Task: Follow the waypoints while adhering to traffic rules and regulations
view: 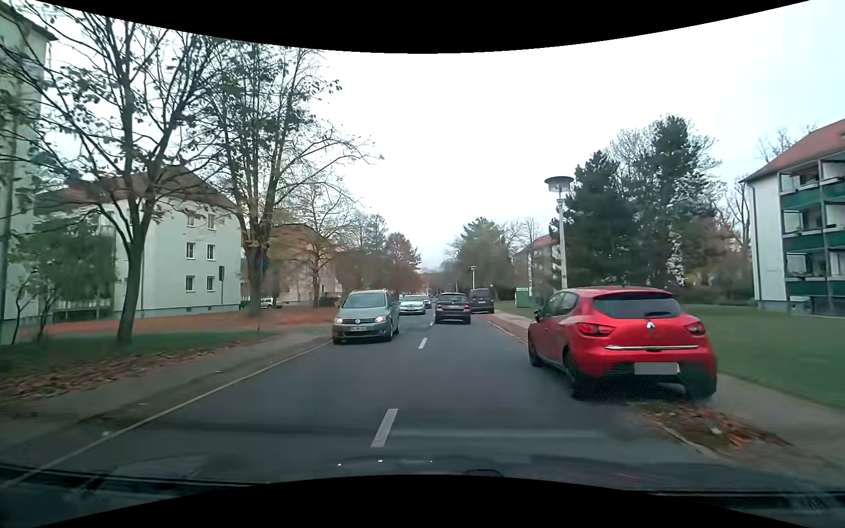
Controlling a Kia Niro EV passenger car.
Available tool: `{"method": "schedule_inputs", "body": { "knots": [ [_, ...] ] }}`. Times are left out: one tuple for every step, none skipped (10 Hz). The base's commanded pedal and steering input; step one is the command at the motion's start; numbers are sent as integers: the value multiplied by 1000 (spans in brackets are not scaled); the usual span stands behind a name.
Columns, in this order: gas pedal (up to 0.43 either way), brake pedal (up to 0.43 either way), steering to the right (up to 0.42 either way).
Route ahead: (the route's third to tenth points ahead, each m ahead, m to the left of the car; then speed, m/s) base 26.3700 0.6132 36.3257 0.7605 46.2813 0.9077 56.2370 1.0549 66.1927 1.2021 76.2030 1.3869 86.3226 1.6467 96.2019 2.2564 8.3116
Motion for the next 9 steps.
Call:
{"method": "schedule_inputs", "body": {
  "knots": [
    [138, 0, 4],
    [138, 0, 7],
    [130, 0, 7],
    [130, 0, 7],
    [130, 0, 5],
    [118, 0, 4],
    [118, 0, 4],
    [118, 0, 4],
    [118, 0, 4]
  ]
}}
